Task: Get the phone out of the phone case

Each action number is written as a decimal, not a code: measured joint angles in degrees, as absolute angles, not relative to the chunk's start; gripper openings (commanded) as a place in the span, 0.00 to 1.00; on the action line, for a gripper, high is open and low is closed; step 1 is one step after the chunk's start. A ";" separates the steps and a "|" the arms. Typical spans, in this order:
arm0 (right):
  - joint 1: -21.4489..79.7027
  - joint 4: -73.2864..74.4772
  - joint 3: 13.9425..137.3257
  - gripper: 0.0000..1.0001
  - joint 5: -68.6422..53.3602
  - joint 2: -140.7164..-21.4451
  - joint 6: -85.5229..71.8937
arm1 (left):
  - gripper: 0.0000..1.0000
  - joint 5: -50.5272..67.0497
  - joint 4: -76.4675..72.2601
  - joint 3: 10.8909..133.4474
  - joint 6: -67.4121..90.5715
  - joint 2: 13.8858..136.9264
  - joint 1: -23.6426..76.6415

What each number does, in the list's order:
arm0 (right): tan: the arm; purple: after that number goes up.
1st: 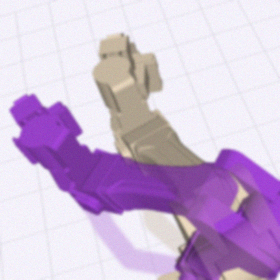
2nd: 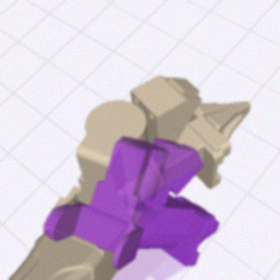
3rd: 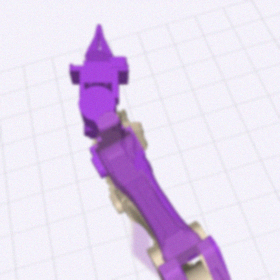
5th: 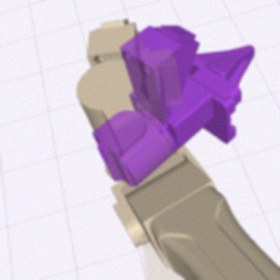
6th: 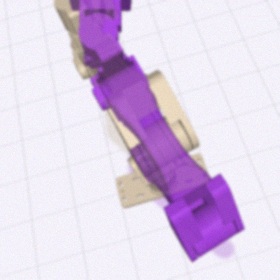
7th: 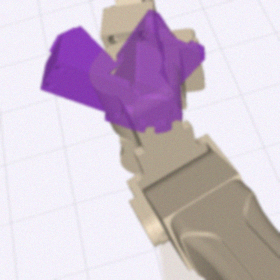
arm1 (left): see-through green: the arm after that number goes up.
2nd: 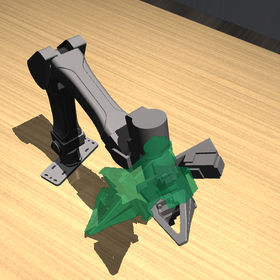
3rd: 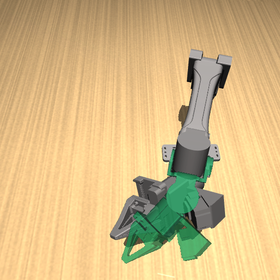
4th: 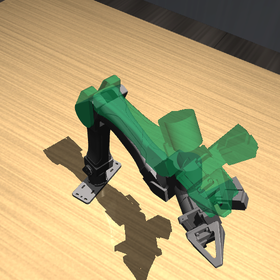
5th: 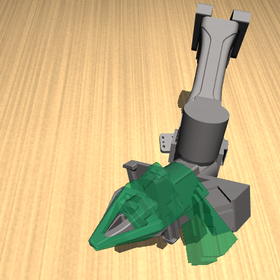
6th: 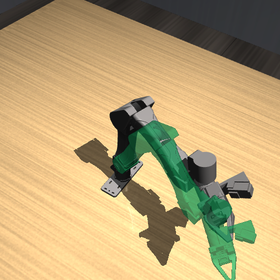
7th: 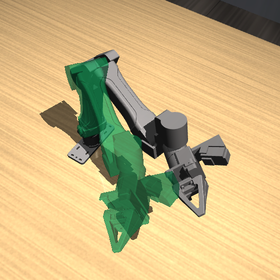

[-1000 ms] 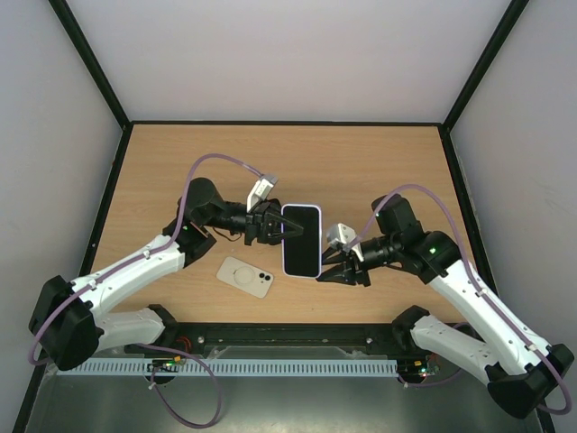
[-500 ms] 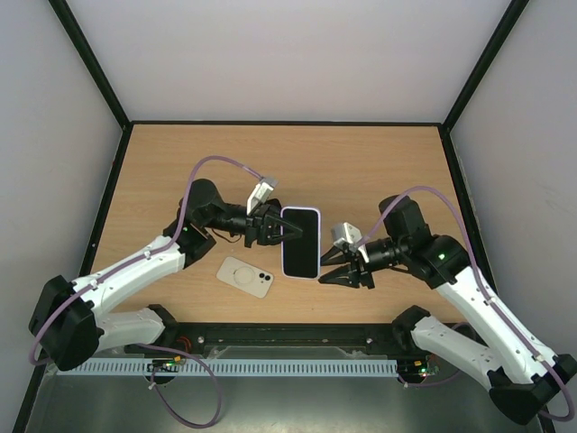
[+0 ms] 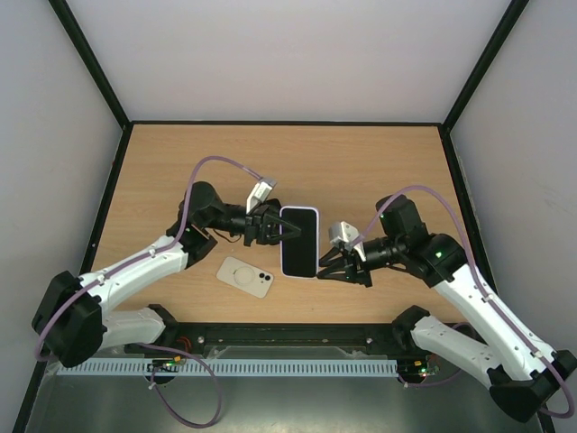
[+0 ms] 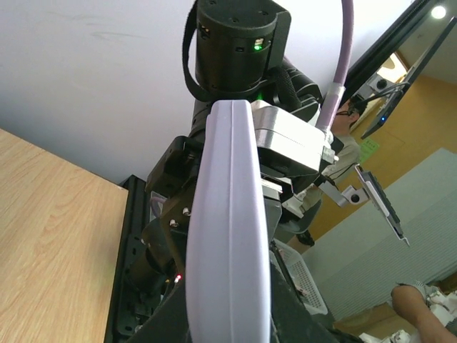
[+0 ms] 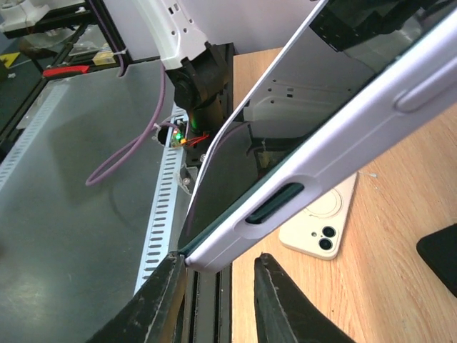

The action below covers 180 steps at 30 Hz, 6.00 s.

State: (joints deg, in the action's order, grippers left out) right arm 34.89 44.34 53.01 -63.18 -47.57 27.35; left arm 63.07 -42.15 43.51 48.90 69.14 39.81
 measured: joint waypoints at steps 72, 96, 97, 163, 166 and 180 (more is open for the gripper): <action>17.15 32.32 45.23 0.02 -29.95 -59.77 -18.90 | 0.63 8.10 -27.38 41.43 38.61 74.24 46.13; 16.34 31.05 41.30 0.02 -24.40 -70.50 -26.15 | 0.63 -16.53 -37.10 42.04 9.02 95.35 67.99; 16.34 30.87 41.30 0.02 -24.45 -70.89 -26.24 | 0.62 -16.64 -37.78 42.92 7.88 96.79 68.23; 18.11 24.16 40.77 0.02 -30.61 -69.60 -26.02 | 0.02 -37.60 -37.80 50.70 6.07 107.57 70.87; 18.46 24.18 40.77 0.02 -30.37 -69.04 -25.89 | 0.02 -35.31 -37.80 49.50 8.08 105.97 70.11; 19.18 25.04 41.41 0.02 -30.85 -65.17 -25.08 | 0.02 -28.82 -36.01 46.85 14.79 99.46 67.92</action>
